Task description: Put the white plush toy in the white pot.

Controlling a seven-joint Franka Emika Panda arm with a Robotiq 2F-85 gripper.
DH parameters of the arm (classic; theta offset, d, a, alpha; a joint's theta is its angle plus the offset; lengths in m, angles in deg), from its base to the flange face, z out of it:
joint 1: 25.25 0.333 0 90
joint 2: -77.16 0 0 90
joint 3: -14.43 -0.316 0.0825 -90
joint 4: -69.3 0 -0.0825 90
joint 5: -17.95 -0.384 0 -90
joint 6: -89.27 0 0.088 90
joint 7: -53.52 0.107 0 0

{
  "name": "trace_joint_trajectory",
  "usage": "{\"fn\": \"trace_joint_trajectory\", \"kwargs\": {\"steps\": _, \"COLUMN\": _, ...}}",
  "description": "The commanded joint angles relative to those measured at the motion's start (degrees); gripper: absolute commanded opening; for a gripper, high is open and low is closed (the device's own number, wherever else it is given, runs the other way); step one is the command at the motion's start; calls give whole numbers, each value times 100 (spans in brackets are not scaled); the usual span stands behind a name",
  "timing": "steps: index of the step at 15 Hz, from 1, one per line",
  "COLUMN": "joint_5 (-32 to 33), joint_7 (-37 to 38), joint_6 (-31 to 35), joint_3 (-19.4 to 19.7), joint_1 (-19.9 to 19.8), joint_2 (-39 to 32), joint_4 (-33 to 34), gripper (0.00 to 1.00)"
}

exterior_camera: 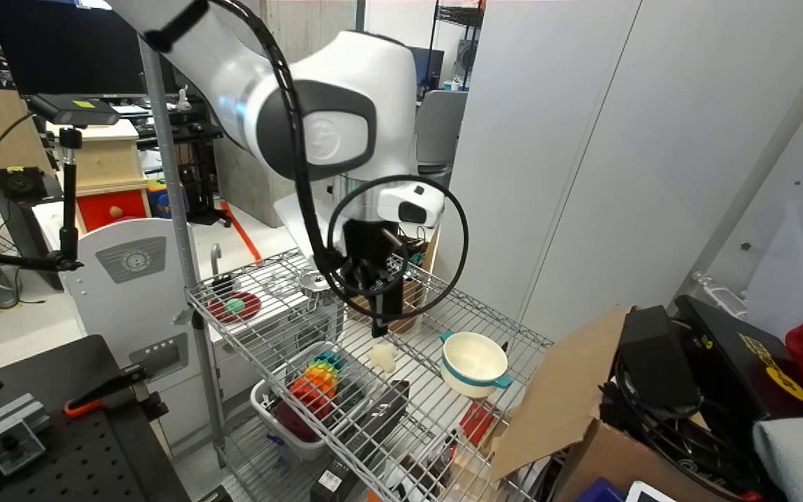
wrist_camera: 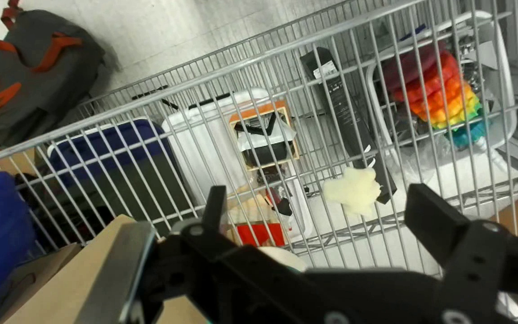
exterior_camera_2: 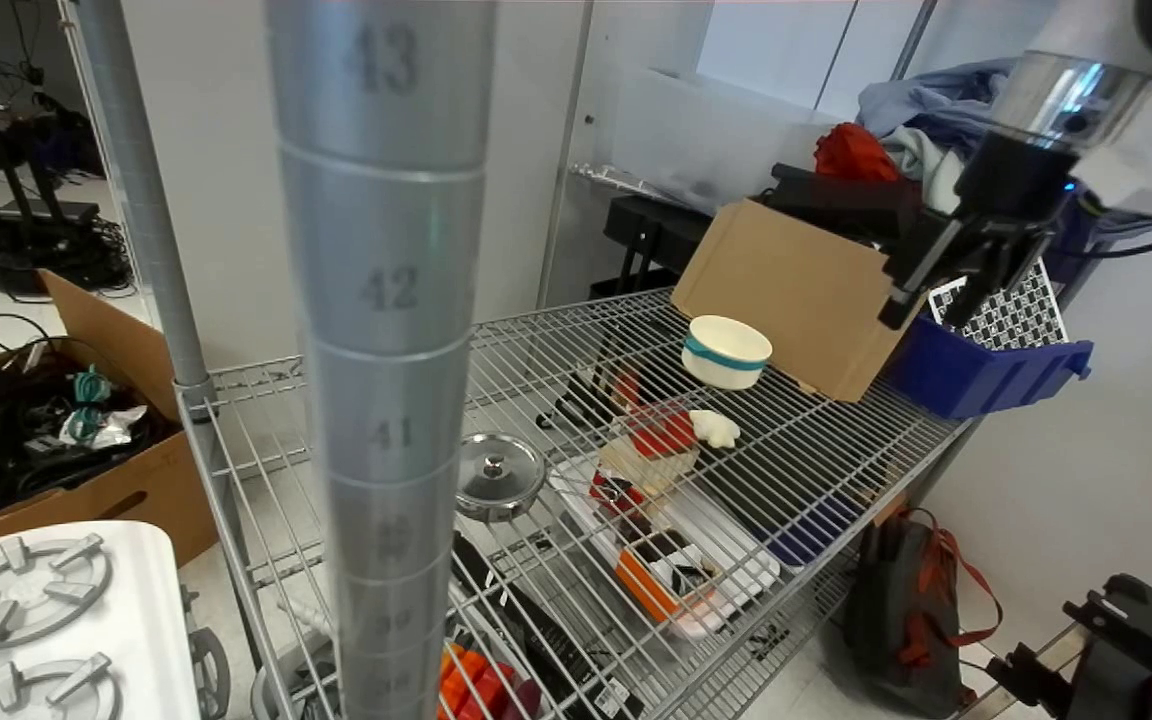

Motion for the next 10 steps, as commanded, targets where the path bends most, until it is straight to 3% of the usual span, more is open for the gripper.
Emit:
{"fn": "trace_joint_trajectory", "kwargs": {"steps": 1, "joint_5": -187, "joint_7": 237, "joint_6": -216, "joint_3": 6, "joint_1": 38, "joint_2": -1041, "joint_4": 1216, "gripper": 100}}
{"fn": "trace_joint_trajectory", "kwargs": {"steps": 10, "joint_5": -266, "joint_7": 692, "joint_6": -548, "joint_3": -116, "joint_1": 304, "joint_2": -2703, "joint_4": 2808, "gripper": 100}}
